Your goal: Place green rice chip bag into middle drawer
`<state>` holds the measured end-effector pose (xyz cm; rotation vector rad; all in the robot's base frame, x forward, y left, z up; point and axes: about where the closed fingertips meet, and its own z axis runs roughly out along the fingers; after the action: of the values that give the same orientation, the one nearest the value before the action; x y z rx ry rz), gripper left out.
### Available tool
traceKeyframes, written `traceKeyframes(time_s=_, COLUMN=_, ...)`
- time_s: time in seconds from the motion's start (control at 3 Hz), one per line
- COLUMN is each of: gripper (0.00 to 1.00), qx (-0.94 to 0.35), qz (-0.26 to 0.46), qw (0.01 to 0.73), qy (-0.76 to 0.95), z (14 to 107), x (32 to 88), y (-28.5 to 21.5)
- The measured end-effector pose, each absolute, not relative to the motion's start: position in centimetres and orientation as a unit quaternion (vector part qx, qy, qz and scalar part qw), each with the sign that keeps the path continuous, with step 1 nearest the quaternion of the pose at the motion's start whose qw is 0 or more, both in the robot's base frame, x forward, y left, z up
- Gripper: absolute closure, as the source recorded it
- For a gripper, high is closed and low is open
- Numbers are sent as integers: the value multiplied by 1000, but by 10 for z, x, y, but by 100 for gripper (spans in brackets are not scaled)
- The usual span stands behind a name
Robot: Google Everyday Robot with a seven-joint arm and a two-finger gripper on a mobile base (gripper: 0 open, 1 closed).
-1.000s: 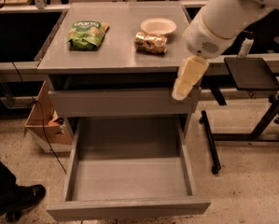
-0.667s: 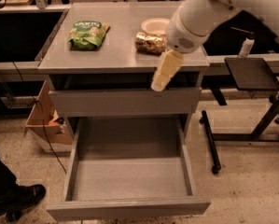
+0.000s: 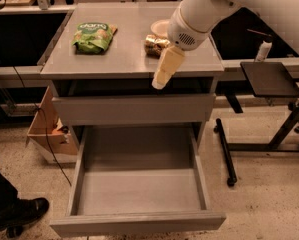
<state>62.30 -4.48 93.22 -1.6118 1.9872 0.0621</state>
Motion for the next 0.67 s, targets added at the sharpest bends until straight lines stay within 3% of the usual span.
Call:
traceKeyframes(time_s=0.33, gripper=0, qx=-588, qz=31, qw=300, qy=751, z=933, x=630, y=-39)
traceKeyframes(time_s=0.67, gripper=0, qx=-554, qz=58, qw=352, qy=752, z=932, x=683, y=8)
